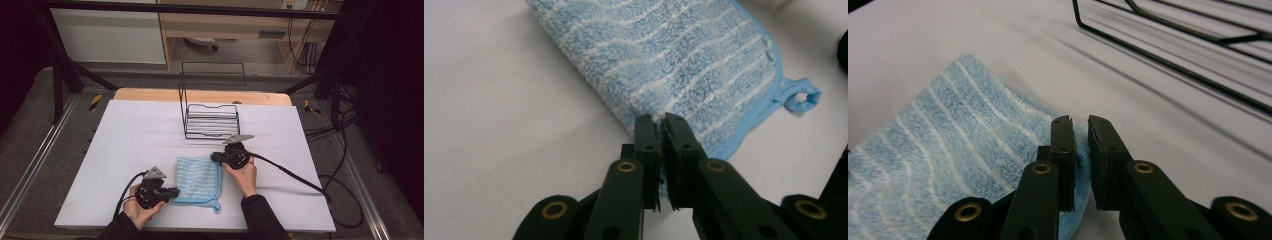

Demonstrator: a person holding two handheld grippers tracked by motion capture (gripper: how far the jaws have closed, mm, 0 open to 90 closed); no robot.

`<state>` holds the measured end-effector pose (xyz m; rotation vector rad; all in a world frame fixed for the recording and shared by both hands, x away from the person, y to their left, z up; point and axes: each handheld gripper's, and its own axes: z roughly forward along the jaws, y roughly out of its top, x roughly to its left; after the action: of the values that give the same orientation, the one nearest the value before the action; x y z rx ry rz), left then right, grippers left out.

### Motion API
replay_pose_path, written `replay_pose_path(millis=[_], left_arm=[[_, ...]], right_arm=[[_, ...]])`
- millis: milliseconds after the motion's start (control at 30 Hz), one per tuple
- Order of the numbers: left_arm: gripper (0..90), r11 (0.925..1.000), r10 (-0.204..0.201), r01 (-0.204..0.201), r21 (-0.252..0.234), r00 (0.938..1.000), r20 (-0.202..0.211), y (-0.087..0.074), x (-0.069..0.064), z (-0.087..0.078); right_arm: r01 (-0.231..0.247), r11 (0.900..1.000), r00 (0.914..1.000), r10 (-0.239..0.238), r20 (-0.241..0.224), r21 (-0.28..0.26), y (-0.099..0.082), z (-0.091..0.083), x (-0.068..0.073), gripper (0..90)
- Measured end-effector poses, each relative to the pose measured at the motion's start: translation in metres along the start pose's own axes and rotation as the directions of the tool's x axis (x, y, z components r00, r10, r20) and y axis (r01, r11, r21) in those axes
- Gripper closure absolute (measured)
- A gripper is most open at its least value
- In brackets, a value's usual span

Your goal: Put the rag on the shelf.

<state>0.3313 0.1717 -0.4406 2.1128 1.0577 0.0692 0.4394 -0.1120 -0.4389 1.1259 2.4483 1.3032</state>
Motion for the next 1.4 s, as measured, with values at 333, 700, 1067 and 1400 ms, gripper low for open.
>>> replay_pose_path(millis=[333,700,1067,1400], left_arm=[[56.0,0.9969,0.061,-0.063,-0.048,0.9974,-0.037,0.009,0.009,-0.014],[23.4,0.9945,0.100,-0.101,-0.029,0.9944,-0.033,0.031,0.029,-0.015],[14.8,0.9935,0.098,-0.103,-0.047,0.9901,-0.101,0.062,0.042,-0.006],[17.8,0.9967,0.045,-0.055,-0.060,0.9852,-0.165,0.081,0.056,0.020]], right_arm=[[0.016,0.9987,0.9998,-0.015,0.012,-0.049,0.002,-0.013,0.004,55.6],[0.005,0.9975,0.9997,-0.003,0.023,-0.071,-0.010,-0.045,0.000,15.3],[-0.029,0.9971,0.9990,0.031,0.031,-0.070,-0.032,-0.068,-0.004,5.0],[-0.030,0.9977,0.9983,0.033,0.047,-0.060,-0.048,-0.071,-0.002,3.9]])
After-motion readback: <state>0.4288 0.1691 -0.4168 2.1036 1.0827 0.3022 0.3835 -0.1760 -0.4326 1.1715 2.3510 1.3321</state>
